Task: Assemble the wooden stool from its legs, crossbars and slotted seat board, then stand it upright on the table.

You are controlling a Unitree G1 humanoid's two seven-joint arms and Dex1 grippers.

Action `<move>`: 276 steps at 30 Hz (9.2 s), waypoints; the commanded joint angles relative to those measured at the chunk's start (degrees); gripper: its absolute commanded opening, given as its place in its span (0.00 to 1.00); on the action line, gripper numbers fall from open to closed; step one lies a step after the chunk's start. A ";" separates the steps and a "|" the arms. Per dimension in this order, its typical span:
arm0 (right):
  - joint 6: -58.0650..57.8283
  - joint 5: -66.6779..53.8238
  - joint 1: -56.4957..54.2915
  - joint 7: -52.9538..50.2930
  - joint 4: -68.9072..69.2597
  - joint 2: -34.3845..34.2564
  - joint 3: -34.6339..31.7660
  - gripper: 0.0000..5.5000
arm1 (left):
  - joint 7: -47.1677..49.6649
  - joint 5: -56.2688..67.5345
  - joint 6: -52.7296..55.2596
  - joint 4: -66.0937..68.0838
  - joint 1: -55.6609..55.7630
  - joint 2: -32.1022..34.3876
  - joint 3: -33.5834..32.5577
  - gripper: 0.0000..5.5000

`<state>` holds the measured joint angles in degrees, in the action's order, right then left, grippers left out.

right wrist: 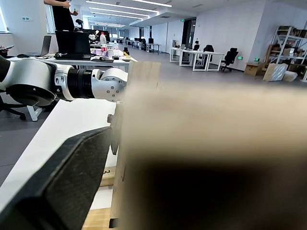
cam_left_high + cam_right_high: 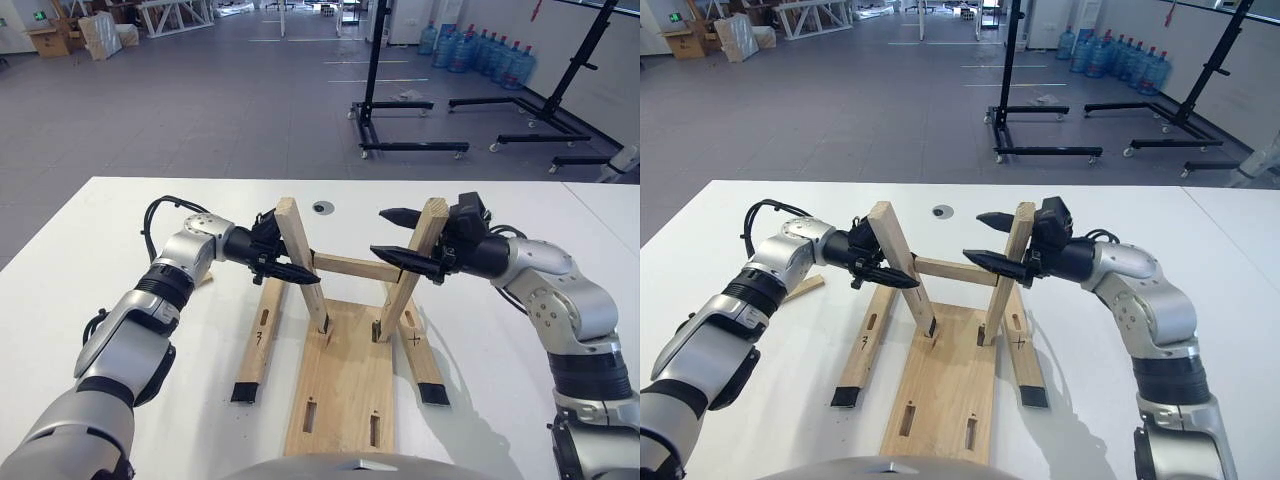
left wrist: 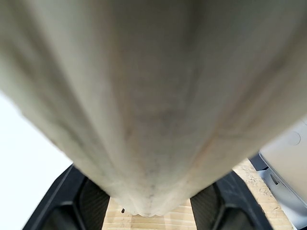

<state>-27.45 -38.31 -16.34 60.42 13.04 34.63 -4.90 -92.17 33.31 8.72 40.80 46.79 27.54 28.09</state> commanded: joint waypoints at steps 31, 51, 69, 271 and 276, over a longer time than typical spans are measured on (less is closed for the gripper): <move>1.26 -5.85 4.38 7.62 -6.40 -2.31 -1.33 0.37 | -0.31 -4.14 1.85 -0.04 -6.25 3.06 5.54 0.38; -2.65 -9.11 3.33 7.31 -3.40 -0.85 -2.08 0.37 | -0.30 -4.30 1.51 0.65 -6.09 2.52 5.47 0.38; 1.73 -3.47 0.53 6.82 -10.91 -3.35 1.69 0.37 | -0.31 -4.73 0.70 1.48 -5.78 2.43 6.27 0.38; -6.92 -11.95 2.69 5.27 -5.86 0.80 -4.04 0.66 | 6.04 -17.54 -11.03 5.42 -6.39 -2.13 9.25 0.38; -4.75 -9.21 6.53 5.03 -9.69 5.45 -9.18 0.67 | 4.75 -15.20 -8.67 3.61 -5.62 -0.85 6.64 0.46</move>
<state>-33.40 -49.70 -11.50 65.07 4.79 37.52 -11.94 -87.06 24.81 -1.94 43.27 47.36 28.60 31.21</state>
